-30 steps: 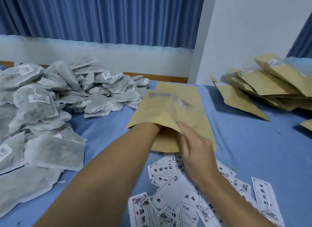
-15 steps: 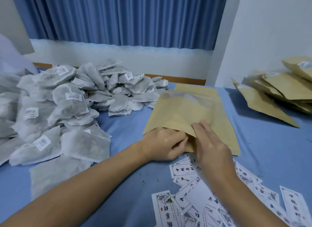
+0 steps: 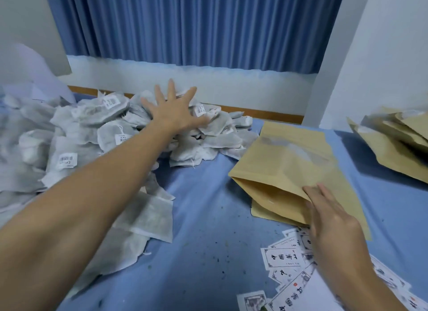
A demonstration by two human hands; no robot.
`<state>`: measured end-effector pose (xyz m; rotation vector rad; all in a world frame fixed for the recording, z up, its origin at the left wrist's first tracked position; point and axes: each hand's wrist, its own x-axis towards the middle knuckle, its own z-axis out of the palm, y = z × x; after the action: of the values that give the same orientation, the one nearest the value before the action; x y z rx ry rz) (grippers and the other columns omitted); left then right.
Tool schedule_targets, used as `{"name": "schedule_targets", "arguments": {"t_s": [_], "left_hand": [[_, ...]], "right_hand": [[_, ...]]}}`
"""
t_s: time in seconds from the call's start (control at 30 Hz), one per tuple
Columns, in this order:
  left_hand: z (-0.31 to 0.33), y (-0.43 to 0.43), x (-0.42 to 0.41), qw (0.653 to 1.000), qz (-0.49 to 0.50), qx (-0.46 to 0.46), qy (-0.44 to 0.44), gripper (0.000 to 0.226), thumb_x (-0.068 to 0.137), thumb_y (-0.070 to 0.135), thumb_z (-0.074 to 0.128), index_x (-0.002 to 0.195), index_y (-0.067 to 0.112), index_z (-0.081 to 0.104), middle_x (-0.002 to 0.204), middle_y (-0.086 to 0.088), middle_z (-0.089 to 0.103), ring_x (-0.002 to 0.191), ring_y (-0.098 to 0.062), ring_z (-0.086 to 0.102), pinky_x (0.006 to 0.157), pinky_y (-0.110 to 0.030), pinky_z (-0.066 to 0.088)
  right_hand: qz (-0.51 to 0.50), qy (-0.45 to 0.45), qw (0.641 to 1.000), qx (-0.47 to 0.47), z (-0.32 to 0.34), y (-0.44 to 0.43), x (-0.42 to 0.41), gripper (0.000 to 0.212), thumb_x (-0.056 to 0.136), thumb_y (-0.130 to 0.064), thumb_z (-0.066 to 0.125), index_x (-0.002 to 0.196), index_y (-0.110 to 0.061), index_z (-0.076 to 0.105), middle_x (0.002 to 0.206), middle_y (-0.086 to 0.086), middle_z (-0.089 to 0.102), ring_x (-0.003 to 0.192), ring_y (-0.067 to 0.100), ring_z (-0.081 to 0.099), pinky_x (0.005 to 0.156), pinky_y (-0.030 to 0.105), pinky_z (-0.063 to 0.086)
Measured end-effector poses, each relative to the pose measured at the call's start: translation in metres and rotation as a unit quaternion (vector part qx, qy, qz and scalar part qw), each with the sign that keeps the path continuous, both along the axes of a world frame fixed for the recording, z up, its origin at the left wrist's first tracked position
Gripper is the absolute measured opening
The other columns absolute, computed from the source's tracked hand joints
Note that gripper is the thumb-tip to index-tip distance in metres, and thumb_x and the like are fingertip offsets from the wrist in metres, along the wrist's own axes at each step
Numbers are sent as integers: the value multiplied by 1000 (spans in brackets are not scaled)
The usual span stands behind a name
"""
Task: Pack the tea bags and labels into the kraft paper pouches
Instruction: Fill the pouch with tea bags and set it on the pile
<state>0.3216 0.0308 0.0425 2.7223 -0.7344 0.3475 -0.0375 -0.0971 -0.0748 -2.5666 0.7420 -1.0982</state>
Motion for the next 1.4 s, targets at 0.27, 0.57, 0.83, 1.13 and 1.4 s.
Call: {"name": "schedule_targets", "arguments": {"t_s": [0.27,0.57,0.83,1.13,1.4], "left_hand": [[-69,-9,32,980,-21,197,37,96,65,86,47,150,42,30,156,-16,34,146,-42,19,115,-61,9],[-61,-8,17,971,-56,224,65,83,57,75,53,132,40,43,120,-7,57,116,-35,50,98,-50,35],[-73,1,-43,980,-108,133,101,71,61,57,59,127,40,37,94,3,59,89,-25,58,76,-36,46],[-77,14,-134,980,-175,93,9,76,60,73,50,130,46,39,94,10,56,101,-23,55,88,-39,49],[-94,24,-181,963,-179,-197,33,28,94,64,44,117,49,45,93,22,60,98,-9,59,91,-40,49]], "right_hand": [[-18,-22,1000,11,2,-8,1,45,92,-26,43,125,-9,68,136,18,61,123,32,62,102,31,44],[-24,6,999,33,-3,-17,2,31,99,-11,52,127,-13,65,140,20,58,118,39,64,99,49,50],[-10,8,999,46,-1,-15,1,24,99,-5,53,119,-10,66,129,21,65,138,26,48,95,41,50],[2,26,996,82,-1,-17,1,24,102,-12,47,120,-10,64,129,13,67,146,17,37,102,46,49],[-7,12,996,88,-2,-20,-1,27,104,-12,47,126,-13,64,136,20,61,147,20,36,106,44,44]]}}
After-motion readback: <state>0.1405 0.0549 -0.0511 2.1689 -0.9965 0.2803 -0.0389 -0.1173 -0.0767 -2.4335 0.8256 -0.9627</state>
